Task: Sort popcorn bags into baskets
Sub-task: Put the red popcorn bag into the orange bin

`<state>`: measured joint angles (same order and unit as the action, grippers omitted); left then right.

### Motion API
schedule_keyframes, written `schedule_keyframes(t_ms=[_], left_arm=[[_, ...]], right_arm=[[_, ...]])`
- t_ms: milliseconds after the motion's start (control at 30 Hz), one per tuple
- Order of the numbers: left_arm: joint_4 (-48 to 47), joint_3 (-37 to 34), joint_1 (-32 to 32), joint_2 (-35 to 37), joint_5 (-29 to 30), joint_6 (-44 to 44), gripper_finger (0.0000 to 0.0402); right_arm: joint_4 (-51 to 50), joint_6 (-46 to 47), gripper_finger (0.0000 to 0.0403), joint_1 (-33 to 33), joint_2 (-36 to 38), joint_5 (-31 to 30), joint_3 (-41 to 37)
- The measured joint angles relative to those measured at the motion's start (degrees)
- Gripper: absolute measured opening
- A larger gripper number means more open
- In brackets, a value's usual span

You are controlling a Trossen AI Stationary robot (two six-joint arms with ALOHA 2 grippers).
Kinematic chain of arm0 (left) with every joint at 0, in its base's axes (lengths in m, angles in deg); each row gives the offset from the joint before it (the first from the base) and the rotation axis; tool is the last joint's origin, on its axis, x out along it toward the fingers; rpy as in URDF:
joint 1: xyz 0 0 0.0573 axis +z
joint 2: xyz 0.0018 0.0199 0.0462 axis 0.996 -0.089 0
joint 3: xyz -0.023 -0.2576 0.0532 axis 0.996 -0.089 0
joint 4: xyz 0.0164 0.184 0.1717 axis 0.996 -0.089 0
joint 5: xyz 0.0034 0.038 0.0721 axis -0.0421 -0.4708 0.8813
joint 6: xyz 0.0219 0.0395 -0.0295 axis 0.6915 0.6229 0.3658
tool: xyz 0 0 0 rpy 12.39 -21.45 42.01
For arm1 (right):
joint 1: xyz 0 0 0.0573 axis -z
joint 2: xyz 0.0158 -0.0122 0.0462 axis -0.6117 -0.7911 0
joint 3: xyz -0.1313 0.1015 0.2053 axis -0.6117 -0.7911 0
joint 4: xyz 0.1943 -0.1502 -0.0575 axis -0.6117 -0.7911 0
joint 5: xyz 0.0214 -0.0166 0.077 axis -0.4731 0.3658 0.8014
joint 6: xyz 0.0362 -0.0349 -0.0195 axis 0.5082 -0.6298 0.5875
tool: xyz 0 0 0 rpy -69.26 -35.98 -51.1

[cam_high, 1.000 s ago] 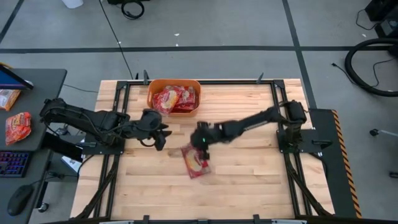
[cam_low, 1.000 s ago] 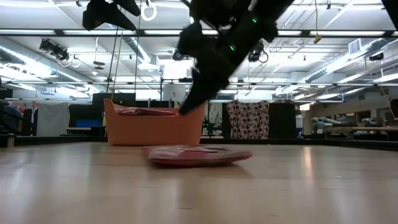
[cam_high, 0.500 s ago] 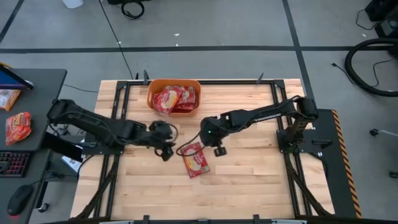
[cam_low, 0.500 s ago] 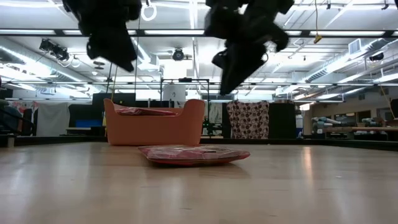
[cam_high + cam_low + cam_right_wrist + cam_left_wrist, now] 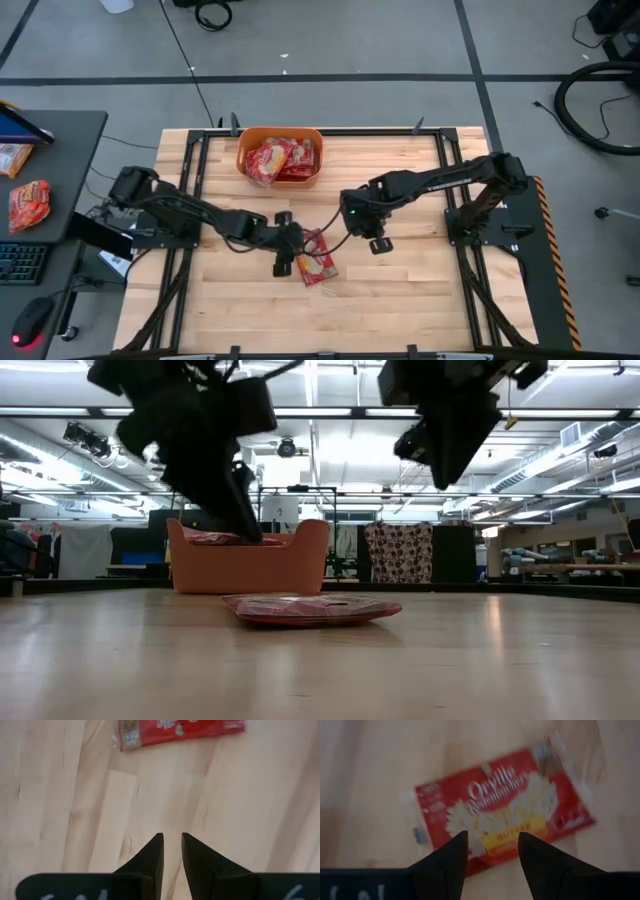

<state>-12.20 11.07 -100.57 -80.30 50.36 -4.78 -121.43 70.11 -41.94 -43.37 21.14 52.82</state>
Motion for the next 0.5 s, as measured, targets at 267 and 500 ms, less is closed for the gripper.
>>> schedule_keyframes(t_ms=[267, 500], left_arm=[[-0.2, 0.0, -3.2, -5.1, 0.1, 19.4, 0.0178], [0.2, 0.0, -5.2, -6.6, 6.9, 31.5, 0.0177]], right_arm=[[-1.2, 12.2, 0.0071, -4.9, 7.8, -6.5, -0.3], [-0.8, 21.9, 0.0071, -9.7, 11.1, -13.5, -0.3]])
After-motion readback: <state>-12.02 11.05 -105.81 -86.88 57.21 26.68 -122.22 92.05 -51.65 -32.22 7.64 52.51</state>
